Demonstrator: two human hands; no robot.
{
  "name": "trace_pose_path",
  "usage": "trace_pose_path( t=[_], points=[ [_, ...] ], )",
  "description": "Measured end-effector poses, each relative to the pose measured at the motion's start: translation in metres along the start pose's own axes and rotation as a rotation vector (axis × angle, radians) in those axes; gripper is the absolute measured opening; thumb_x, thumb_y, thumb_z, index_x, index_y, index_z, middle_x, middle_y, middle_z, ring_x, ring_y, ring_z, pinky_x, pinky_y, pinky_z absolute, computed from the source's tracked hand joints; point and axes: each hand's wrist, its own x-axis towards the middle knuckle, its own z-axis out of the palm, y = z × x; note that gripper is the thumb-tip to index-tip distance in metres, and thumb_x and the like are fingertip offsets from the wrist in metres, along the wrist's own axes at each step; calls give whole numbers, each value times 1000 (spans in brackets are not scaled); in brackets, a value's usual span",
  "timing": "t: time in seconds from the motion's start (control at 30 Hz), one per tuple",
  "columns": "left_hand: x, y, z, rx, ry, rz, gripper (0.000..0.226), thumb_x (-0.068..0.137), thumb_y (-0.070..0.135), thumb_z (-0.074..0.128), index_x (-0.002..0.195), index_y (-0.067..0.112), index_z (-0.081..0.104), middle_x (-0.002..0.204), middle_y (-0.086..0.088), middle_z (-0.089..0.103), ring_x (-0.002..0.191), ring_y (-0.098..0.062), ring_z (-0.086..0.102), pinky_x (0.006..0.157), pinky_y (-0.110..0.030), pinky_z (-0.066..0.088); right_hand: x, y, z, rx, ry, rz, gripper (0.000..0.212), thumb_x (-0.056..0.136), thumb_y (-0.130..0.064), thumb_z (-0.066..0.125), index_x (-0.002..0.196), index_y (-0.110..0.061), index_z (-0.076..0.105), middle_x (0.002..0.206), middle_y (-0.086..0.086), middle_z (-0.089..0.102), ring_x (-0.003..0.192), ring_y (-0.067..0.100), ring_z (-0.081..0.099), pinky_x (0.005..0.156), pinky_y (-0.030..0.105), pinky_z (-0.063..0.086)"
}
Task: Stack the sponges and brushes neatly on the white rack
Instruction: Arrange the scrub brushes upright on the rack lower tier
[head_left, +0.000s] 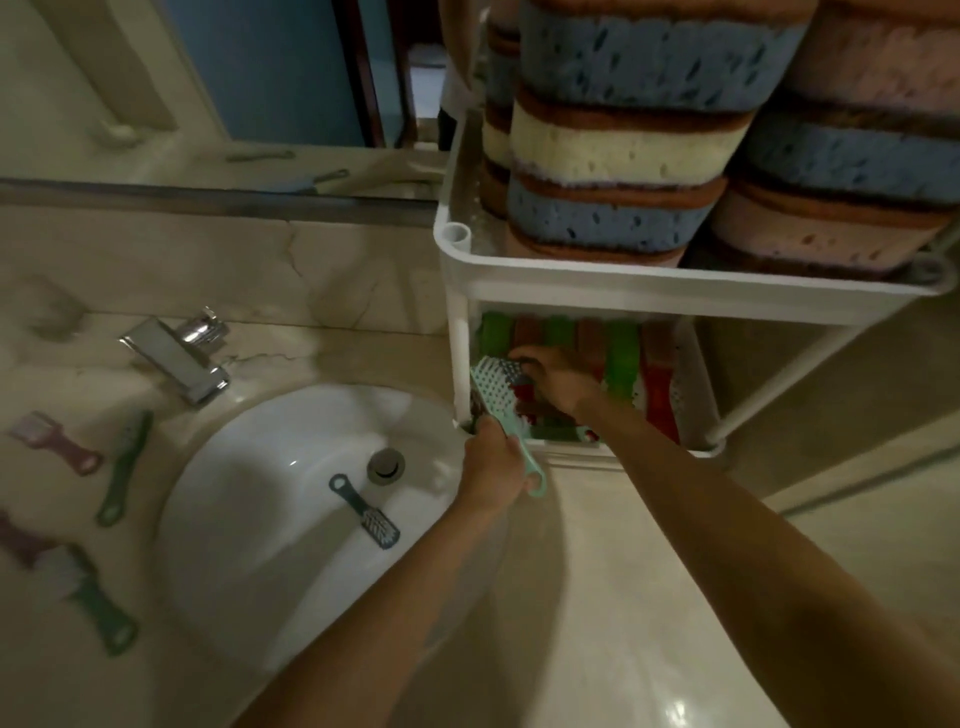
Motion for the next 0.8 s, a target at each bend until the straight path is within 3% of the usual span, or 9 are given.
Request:
trace_pose_path(
  t=[0.3, 0.5, 0.57, 0.67, 0.8],
  points=[
    [6, -1, -6, 46, 5, -12, 28, 98, 10, 39, 121, -5, 39, 131, -24, 46, 115, -39, 55, 89, -52, 53, 7, 3, 12, -110, 49, -62, 37, 93, -3, 40, 123, -14, 59, 125, 16, 55, 116, 31, 49, 97, 34, 41],
    [5, -1, -6, 59, -20, 14, 22, 98, 8, 39, 115, -6, 43, 127, -24, 49, 115, -38, 55, 88, -51, 53, -9, 1, 7, 77, 116, -64, 40, 90, 8, 37, 117, -5, 63, 127, 15, 56, 118, 29, 52, 92, 15, 33],
    [4, 2, -4, 41, -25, 36, 20, 98, 8, 40, 112, -5, 45, 122, -23, 52, 111, -37, 58, 84, -51, 55, -19, -3, 0, 266, 182, 22, 33, 89, 4, 42, 111, -5, 65, 124, 11, 60, 114, 23, 54, 94, 18, 38],
    [3, 9, 6, 63, -10, 120, 9, 96, 8, 43, 100, 2, 48, 111, -23, 59, 101, -37, 63, 81, -51, 56, -41, -7, -11, 560, 190, 93, 20, 87, -1, 51, 99, -4, 67, 100, 9, 64, 89, 16, 57, 71, 10, 43],
    [0, 24, 27, 74, -40, 223, 5, 93, 5, 48, 90, 10, 47, 100, -22, 62, 90, -37, 66, 72, -54, 57, -59, 1, -25, 449, 148, 100, 26, 87, -15, 60, 110, -5, 62, 96, 3, 59, 88, 14, 54, 60, 4, 39]
  ],
)
